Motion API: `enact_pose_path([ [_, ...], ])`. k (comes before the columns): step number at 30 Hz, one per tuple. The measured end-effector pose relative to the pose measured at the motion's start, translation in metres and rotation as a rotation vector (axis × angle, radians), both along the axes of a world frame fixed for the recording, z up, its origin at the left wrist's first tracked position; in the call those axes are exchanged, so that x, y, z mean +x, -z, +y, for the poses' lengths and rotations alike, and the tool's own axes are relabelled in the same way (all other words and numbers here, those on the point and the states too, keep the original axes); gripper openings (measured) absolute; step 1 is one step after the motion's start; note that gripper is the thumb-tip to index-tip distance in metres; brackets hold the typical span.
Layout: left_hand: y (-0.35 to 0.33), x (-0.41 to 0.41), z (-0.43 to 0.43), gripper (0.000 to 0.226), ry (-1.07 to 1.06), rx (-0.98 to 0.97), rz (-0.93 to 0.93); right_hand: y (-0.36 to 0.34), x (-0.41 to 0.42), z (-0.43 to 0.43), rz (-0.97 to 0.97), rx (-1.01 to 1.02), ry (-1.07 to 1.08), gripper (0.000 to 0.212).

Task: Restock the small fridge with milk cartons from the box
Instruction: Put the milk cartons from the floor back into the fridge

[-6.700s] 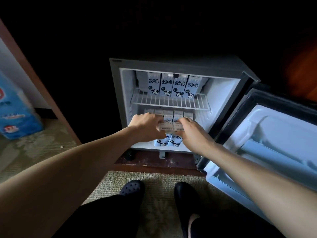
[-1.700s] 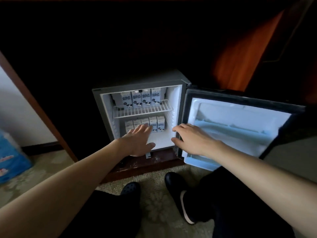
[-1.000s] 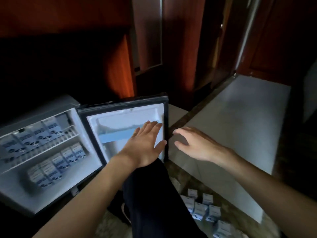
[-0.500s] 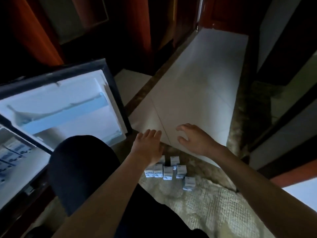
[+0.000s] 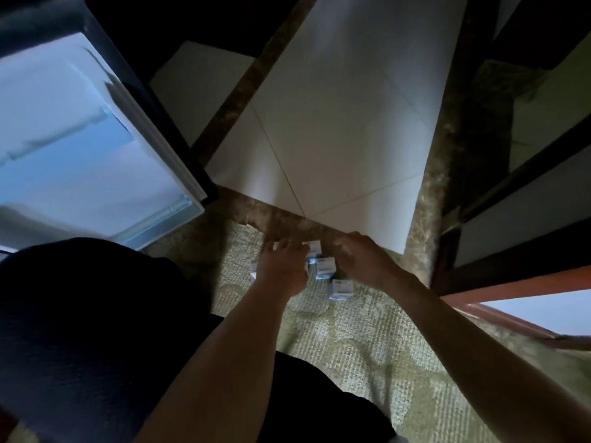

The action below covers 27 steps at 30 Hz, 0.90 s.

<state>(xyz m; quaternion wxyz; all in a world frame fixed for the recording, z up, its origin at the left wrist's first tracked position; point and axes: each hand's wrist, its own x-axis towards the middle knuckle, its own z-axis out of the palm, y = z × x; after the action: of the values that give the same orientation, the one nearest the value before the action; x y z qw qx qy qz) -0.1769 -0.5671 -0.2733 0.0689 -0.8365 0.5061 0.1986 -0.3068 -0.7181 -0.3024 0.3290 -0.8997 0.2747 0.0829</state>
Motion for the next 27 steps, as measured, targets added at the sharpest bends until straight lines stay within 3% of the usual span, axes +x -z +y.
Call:
enact_pose_path([
  [17, 0.095, 0.0, -0.003, 0.052, -0.043, 0.011, 0.192, 0.084, -0.034, 0.017, 0.085, 0.02, 0.069, 0.043],
  [21, 0.108, 0.002, 0.002, 0.04, -0.044, 0.071, 0.233, 0.099, -0.037, 0.022, 0.135, 0.045, 0.065, 0.05],
  [27, 0.12, 0.003, 0.004, 0.051, 0.031, 0.222, 0.172, 0.108, -0.041, 0.029, 0.179, 0.014, 0.064, 0.052],
])
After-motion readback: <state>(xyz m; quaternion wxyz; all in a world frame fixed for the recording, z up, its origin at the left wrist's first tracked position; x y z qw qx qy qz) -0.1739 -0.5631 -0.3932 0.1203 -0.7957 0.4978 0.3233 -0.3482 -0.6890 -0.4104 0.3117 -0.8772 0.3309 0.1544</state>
